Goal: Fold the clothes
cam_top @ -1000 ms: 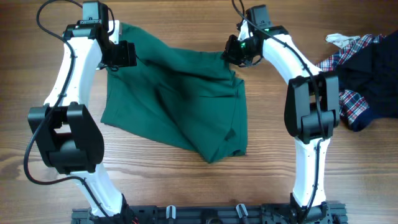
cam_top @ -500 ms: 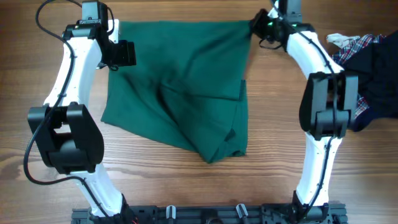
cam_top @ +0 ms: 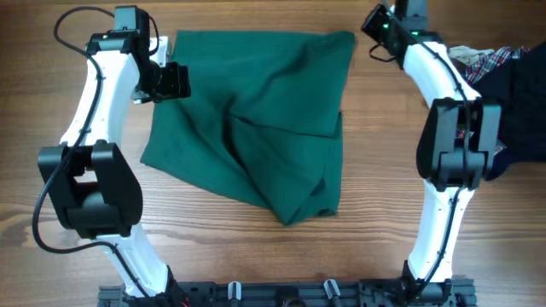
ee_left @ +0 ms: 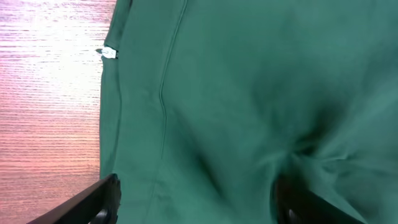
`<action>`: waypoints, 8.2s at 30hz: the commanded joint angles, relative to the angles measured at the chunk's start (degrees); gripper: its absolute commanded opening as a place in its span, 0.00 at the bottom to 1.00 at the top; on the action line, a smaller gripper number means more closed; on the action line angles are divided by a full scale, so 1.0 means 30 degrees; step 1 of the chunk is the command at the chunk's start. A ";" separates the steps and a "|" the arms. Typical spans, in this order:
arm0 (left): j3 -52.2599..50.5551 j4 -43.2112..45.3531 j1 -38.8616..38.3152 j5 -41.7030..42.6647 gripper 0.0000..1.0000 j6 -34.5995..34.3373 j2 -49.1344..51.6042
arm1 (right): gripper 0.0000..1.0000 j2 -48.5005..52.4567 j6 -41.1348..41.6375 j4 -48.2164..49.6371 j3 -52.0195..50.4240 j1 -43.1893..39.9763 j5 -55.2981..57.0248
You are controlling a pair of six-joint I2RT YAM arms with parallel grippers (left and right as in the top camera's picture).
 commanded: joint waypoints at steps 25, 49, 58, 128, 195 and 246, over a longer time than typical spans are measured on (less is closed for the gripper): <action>-0.5129 -0.6113 0.0510 0.1756 0.04 -0.2412 -0.0597 | 0.04 -0.7271 -0.9187 -2.3904 0.3075 0.4816 -0.4663; -0.7308 -0.2310 0.0685 0.1596 0.04 -0.3075 -0.0583 | 0.04 -0.7206 -0.4568 -1.4855 -0.7868 1.5518 -0.3075; -0.7308 -0.2696 0.0707 0.1596 0.04 -0.3053 -0.0583 | 0.04 -0.7147 -0.8021 -1.4695 -0.9143 1.5489 -0.0532; -0.7308 -0.2929 0.0678 0.1698 0.04 -0.2892 -0.0583 | 0.20 -0.5479 -0.6892 -1.2655 -0.9398 0.3577 -0.0539; -0.8932 -0.6834 0.0663 0.0729 0.04 -0.4364 -0.1107 | 0.04 -1.2415 -0.2994 -2.0924 -1.5161 0.3322 -0.1297; -0.8932 -0.1690 0.0656 0.2608 0.37 -0.4408 -0.4736 | 0.25 -0.8677 -0.5894 -1.2845 -1.3325 0.3432 -0.0867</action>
